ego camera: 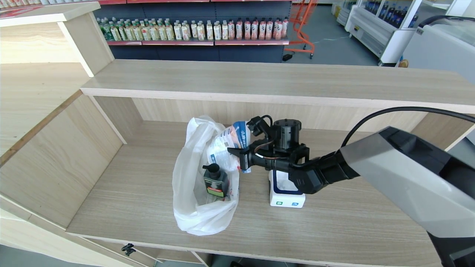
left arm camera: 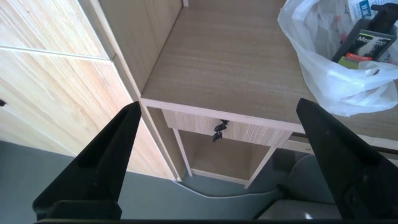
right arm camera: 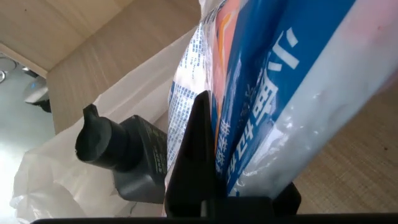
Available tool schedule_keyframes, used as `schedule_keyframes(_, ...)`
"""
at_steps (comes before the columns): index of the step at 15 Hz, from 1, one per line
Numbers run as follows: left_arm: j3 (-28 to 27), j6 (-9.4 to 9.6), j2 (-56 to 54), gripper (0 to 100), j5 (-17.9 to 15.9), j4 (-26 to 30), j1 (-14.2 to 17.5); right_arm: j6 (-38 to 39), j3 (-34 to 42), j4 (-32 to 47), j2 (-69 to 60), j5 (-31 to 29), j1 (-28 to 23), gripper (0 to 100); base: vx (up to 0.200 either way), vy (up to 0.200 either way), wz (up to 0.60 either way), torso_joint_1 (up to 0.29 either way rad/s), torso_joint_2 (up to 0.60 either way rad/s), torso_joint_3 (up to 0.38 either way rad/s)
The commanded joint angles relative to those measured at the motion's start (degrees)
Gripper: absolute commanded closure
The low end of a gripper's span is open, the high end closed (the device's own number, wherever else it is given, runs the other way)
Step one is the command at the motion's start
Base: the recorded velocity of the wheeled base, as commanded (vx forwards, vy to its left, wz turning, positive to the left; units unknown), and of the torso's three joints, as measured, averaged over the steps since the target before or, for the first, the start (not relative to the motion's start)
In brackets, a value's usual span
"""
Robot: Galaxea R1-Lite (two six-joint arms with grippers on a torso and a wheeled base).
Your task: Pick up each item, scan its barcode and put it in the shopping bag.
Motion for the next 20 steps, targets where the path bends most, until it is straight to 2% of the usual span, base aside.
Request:
schedule_keyframes(1,0.0,-0.01,0.0,0,0.0,0.0,0.0,-0.4,-0.3,0.0,1.2,0.1,0.0,100,0.0,0.0,0.0,0.0,0.0,0.0)
schedule_keyframes(2,0.0,-0.01,0.0,0,0.0,0.0,0.0,-0.5,-0.4,0.0,1.4,0.1,0.0,0,0.0,0.0,0.0,0.0,0.0,0.0)
schedule_keyframes(5,0.0,-0.01,0.0,0,0.0,0.0,0.0,0.2,-2.6,0.0,0.6,1.7,0.4,0,0.0,0.0,0.0,0.0,0.0,0.0)
schedule_keyframes(8,0.0,-0.01,0.0,0,0.0,0.0,0.0,4.5,-0.6,2.8,-5.8,2.9,-0.2,0,0.0,0.0,0.0,0.0,0.0,0.0)
schedule_keyframes(9,0.0,-0.01,0.0,0,0.0,0.0,0.0,7.5,5.4,4.4,-12.8,3.0,-1.7,0,0.0,0.0,0.0,0.0,0.0,0.0)
schedule_keyframes(12,0.0,-0.01,0.0,0,0.0,0.0,0.0,8.5,27.7,8.3,-35.1,4.4,-5.6,0,0.0,0.0,0.0,0.0,0.0,0.0)
schedule_keyframes(13,0.0,-0.01,0.0,0,0.0,0.0,0.0,8.3,41.0,9.9,-49.7,6.5,-8.7,0,0.0,0.0,0.0,0.0,0.0,0.0)
schedule_keyframes(15,0.0,-0.01,0.0,0,0.0,0.0,0.0,7.6,55.5,11.5,-66.6,3.9,-14.0,0,0.0,0.0,0.0,0.0,0.0,0.0)
schedule_keyframes(16,0.0,-0.01,0.0,0,0.0,0.0,0.0,4.8,60.6,15.5,-73.5,2.3,-18.4,0,0.0,0.0,0.0,0.0,0.0,0.0)
schedule_keyframes(17,0.0,-0.01,0.0,0,0.0,0.0,0.0,0.0,64.0,21.0,-79.7,-2.1,-23.0,0,0.0,0.0,0.0,0.0,0.0,0.0)
schedule_keyframes(19,0.0,-0.01,0.0,0,0.0,0.0,0.0,-1.0,72.9,23.5,-92.0,-19.3,-24.0,0,0.0,0.0,0.0,0.0,0.0,0.0)
schedule_keyframes(20,0.0,-0.01,0.0,0,0.0,0.0,0.0,-1.4,77.4,23.8,-98.9,-21.9,-24.9,0,0.0,0.0,0.0,0.0,0.0,0.0)
